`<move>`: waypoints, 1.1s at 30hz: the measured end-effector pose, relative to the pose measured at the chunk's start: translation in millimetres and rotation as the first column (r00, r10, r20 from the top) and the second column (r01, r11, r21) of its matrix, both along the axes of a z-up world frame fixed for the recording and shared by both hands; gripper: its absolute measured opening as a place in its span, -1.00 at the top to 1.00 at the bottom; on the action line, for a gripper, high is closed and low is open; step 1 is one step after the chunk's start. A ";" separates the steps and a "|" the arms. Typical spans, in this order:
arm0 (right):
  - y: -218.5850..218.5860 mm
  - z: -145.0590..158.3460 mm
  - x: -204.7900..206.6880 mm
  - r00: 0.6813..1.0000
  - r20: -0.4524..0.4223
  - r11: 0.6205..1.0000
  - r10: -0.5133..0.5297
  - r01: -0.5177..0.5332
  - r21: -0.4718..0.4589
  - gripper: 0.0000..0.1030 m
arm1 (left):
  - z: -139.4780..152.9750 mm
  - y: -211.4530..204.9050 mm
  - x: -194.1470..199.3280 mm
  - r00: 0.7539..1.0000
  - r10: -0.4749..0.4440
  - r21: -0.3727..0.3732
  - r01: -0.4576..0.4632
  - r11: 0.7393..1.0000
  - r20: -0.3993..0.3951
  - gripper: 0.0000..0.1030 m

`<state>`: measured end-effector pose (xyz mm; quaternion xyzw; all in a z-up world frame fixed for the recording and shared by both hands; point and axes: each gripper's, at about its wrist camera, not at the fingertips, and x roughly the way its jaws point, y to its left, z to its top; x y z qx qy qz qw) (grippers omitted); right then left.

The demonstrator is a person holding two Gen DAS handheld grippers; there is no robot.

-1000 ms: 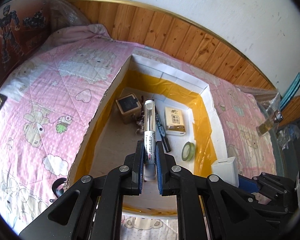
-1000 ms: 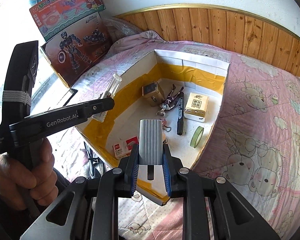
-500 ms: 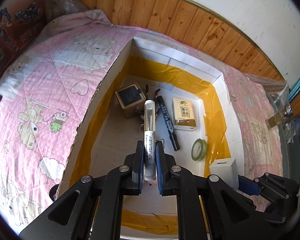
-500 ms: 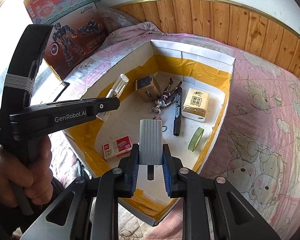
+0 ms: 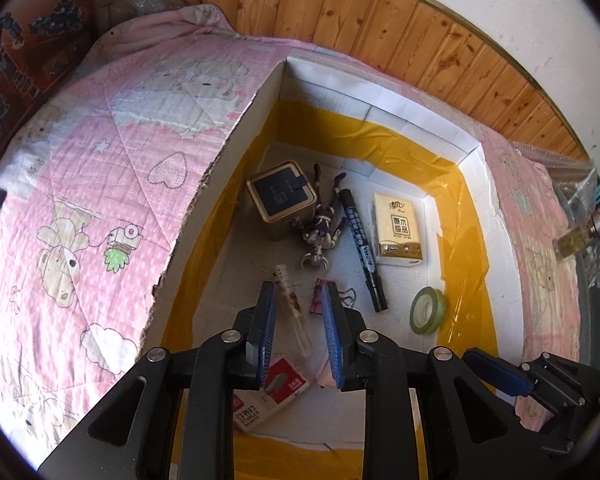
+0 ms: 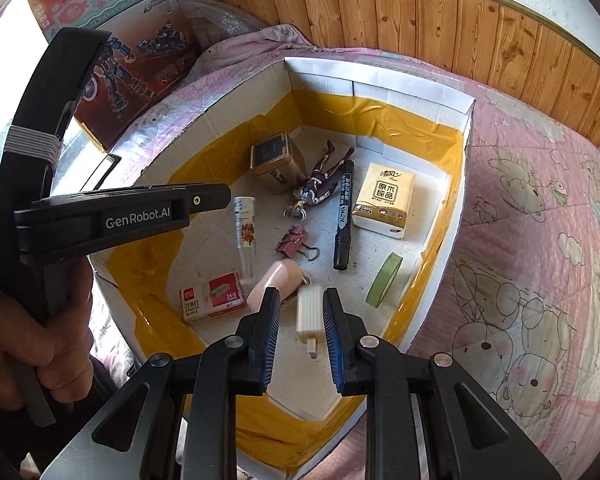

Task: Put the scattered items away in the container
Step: 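Lower and release the glass tube with the left gripper while the right gripper releases the charger, then lift both open grippers up out of the box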

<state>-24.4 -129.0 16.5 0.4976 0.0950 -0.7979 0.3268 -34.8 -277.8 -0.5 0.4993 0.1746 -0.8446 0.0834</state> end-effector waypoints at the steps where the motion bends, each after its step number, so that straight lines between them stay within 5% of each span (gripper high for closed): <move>1: 1.0 -0.6 -0.4 1.000 0.002 1.000 -0.004 0.004 -0.001 0.54 | -0.5 -2.0 0.7 1.000 0.006 0.003 -0.006 1.000 0.001 0.51; 33: 3.8 13.1 23.7 1.000 -0.006 1.000 0.025 -0.025 0.003 0.33 | 30.9 25.9 33.2 0.999 -0.026 -0.125 0.021 0.992 -0.037 0.21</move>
